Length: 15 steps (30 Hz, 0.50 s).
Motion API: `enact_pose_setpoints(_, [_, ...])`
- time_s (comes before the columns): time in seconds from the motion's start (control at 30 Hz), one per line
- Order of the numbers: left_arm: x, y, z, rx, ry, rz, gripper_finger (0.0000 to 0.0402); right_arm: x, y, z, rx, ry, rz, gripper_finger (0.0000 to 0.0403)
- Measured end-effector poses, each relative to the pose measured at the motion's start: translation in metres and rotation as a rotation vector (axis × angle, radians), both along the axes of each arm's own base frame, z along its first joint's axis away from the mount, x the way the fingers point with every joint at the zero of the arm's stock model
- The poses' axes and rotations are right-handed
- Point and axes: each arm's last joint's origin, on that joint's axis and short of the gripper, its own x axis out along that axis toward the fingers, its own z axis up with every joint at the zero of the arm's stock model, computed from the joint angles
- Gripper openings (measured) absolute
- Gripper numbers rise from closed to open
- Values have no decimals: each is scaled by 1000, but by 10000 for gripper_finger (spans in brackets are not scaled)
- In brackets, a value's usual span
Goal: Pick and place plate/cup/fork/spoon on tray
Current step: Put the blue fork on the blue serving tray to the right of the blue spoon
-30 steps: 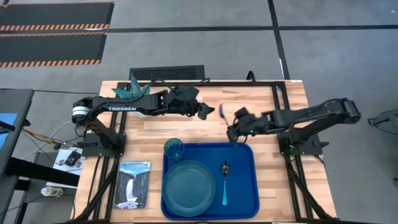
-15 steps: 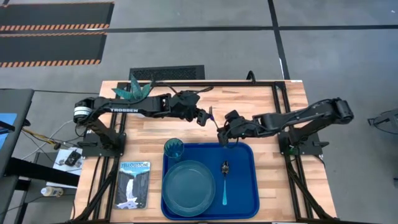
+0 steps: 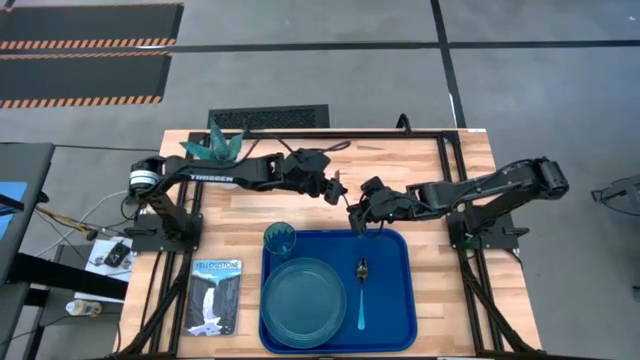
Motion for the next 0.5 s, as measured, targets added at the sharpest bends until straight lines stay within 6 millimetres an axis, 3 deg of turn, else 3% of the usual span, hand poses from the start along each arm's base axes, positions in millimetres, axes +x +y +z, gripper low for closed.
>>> enact_pose_setpoints(0.27, [5, 0, 2, 9, -53, 13, 23, 0, 0, 0, -4, 6, 0, 20])
enact_pose_setpoints(0.5, [6, 0, 4, 9, -80, 11, 4, 0, 0, -1, -9, 10, 7, 21])
